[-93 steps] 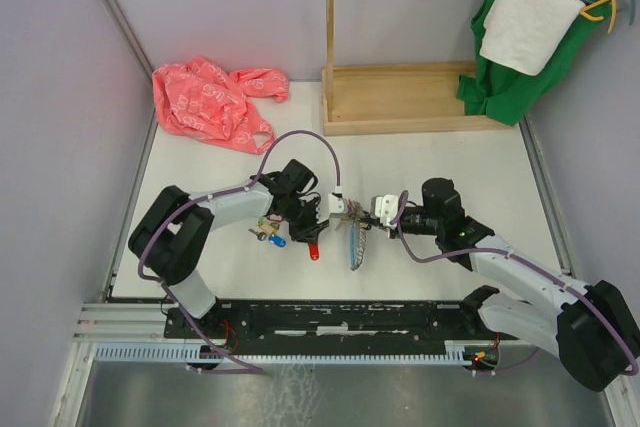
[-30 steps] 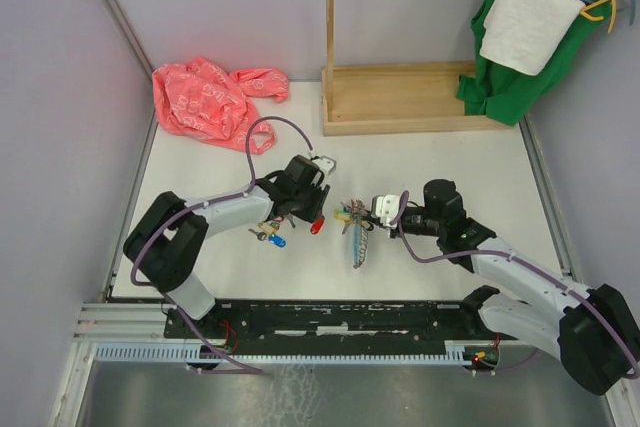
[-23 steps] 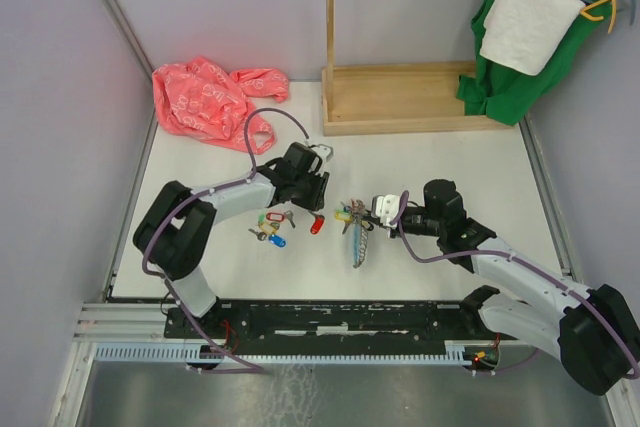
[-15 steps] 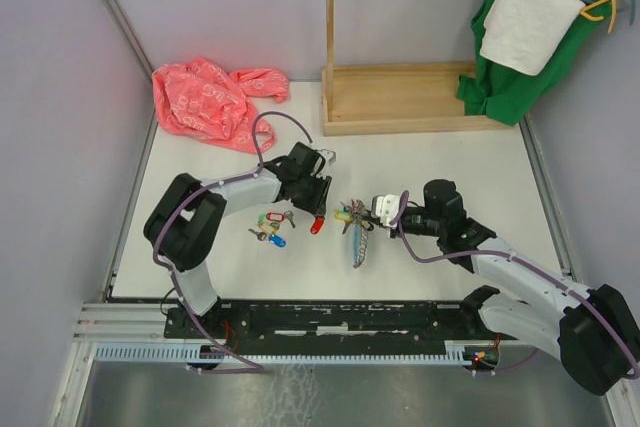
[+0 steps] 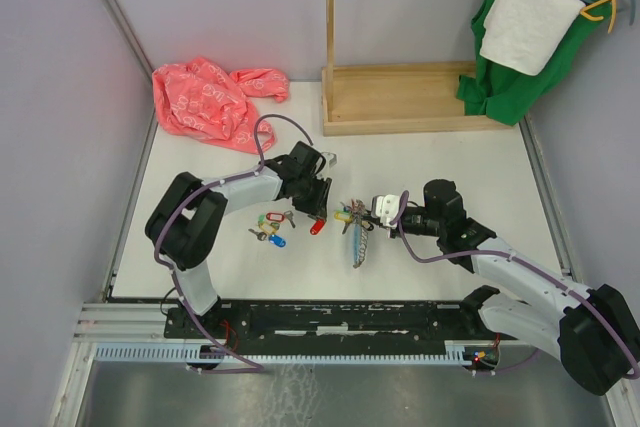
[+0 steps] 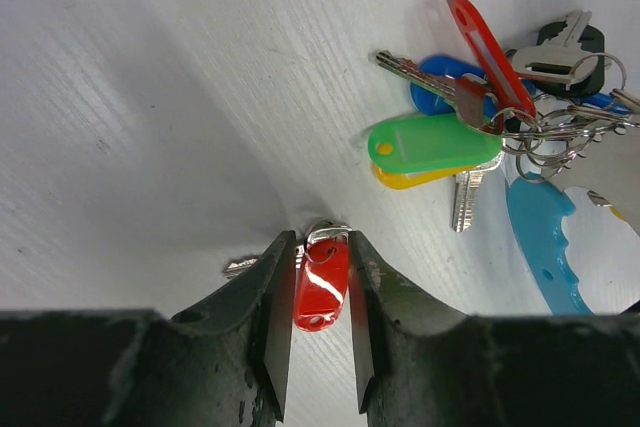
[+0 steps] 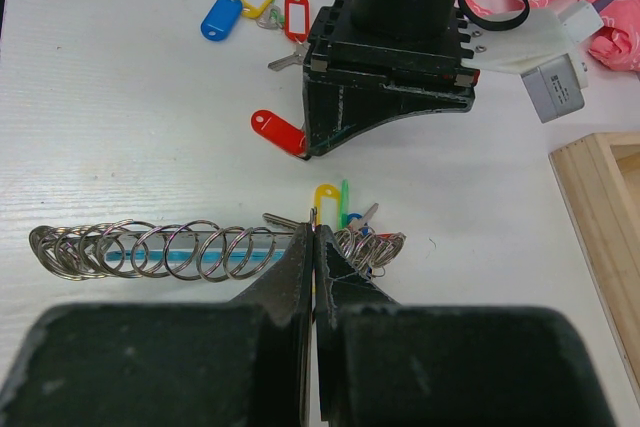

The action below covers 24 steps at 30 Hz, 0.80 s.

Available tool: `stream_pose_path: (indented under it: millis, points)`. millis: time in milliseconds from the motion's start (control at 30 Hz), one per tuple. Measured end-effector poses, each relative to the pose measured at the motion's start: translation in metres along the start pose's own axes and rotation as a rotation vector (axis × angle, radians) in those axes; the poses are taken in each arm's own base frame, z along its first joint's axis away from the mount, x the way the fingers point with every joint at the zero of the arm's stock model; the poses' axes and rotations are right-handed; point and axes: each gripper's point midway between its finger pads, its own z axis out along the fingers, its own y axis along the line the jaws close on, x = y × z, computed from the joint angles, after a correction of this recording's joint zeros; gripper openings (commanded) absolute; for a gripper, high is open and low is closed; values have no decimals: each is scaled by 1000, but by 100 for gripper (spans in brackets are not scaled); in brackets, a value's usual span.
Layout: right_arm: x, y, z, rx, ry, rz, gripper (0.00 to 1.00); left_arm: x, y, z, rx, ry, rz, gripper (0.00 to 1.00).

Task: Put the keys on the keyring

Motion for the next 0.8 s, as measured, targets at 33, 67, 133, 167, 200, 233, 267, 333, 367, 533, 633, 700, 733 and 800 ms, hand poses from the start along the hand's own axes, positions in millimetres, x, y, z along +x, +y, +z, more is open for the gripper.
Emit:
stream_pose_path:
  millis: [33, 67, 133, 167, 200, 233, 267, 333, 367, 533, 633, 700, 733, 800]
  points:
    - [0, 0, 0, 0, 0, 0, 1, 0, -1, 0, 3, 1, -1, 33]
    - [0, 0, 0, 0, 0, 0, 1, 0, -2, 0, 8, 3, -3, 33]
    - [0, 0, 0, 0, 0, 0, 1, 1, -4, 0, 21, 6, -7, 32]
    - [0, 0, 0, 0, 0, 0, 1, 1, -6, 0, 27, 8, -8, 32]
    - [0, 0, 0, 0, 0, 0, 1, 2, -7, 0, 31, 9, -9, 32]
    - [0, 0, 0, 0, 0, 0, 1, 2, -7, 0, 34, 10, -10, 31]
    - [0, 0, 0, 0, 0, 0, 1, 2, -9, 0, 39, 12, -9, 31]
    - [0, 0, 0, 0, 0, 0, 1, 3, -12, 0, 51, 15, -12, 31]
    - [0, 0, 0, 0, 0, 0, 1, 3, -13, 0, 54, 16, -13, 31]
    - [0, 0, 0, 0, 0, 0, 1, 5, -19, 0, 61, 22, -11, 29]
    - [0, 0, 0, 0, 0, 0, 1, 7, -21, -1, 55, 30, -6, 27]
    - [0, 0, 0, 0, 0, 0, 1, 7, -20, -1, 41, 33, -4, 26]
    - [0, 0, 0, 0, 0, 0, 1, 7, -19, -1, 31, 33, -2, 25]
    - [0, 0, 0, 0, 0, 0, 1, 8, -17, -1, 14, 33, 1, 23]
